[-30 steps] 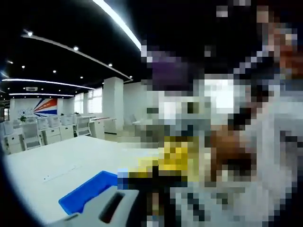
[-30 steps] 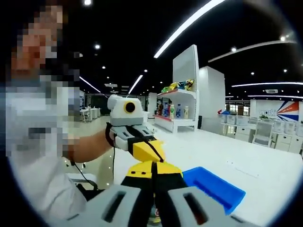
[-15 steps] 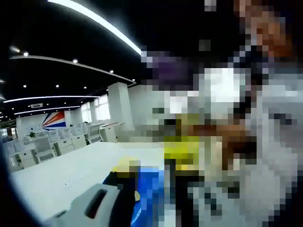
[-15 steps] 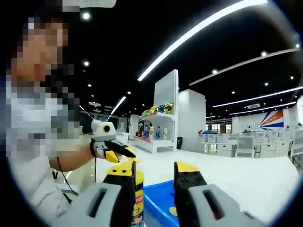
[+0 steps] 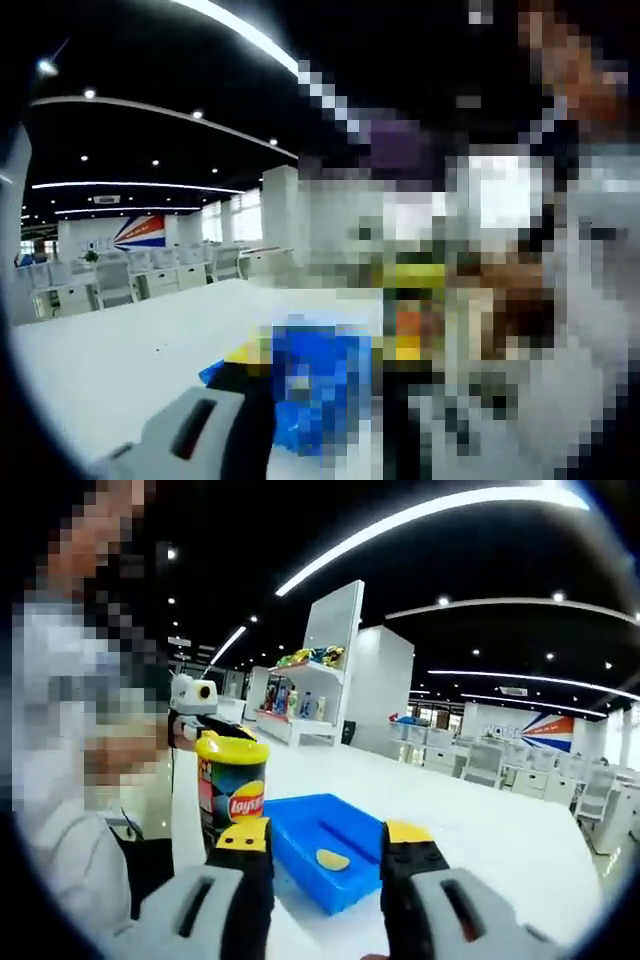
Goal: Open the lid of the chip container on the table, take out the chips, place them into the box in front of the container, and close the lid
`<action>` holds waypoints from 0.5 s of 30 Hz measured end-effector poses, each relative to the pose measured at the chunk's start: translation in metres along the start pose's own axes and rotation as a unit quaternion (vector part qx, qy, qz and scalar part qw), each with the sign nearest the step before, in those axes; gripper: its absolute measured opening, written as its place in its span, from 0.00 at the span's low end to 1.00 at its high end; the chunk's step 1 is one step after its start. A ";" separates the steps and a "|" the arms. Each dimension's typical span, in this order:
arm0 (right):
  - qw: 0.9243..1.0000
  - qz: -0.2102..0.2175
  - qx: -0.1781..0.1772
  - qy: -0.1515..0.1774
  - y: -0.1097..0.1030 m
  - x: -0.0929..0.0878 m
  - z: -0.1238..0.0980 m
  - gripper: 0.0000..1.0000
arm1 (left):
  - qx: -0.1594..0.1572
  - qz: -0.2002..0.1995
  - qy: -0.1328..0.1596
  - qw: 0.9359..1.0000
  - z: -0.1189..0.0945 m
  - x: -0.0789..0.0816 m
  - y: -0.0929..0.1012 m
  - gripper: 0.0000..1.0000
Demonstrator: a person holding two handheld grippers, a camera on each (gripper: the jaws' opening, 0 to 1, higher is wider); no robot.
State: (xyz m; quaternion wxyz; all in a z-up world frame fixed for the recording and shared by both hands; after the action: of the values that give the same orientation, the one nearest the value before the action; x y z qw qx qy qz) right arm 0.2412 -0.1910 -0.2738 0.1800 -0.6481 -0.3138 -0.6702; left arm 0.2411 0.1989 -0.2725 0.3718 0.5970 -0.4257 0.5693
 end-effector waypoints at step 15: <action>0.998 0.014 -0.015 -0.051 0.004 -0.055 0.012 0.53 | 0.076 -0.014 -0.021 0.997 0.005 -0.051 -0.011 0.49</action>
State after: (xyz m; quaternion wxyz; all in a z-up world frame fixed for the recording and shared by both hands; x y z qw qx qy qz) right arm 0.2580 -0.1955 -0.3270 0.1630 -0.6887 -0.3033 -0.6381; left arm 0.2533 0.2025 -0.3234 0.3244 0.6410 -0.3807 0.5821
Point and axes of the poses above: the point that each gripper's makers call its tool centre point, and the gripper's own axes: z roughly forward along the fingers, y roughly to its right, x roughly out of its top, the point moved 10 cm from there along -z, roughly backward along the fingers, and after that the axes turned 13 degrees about -x, right-handed, at the moved point
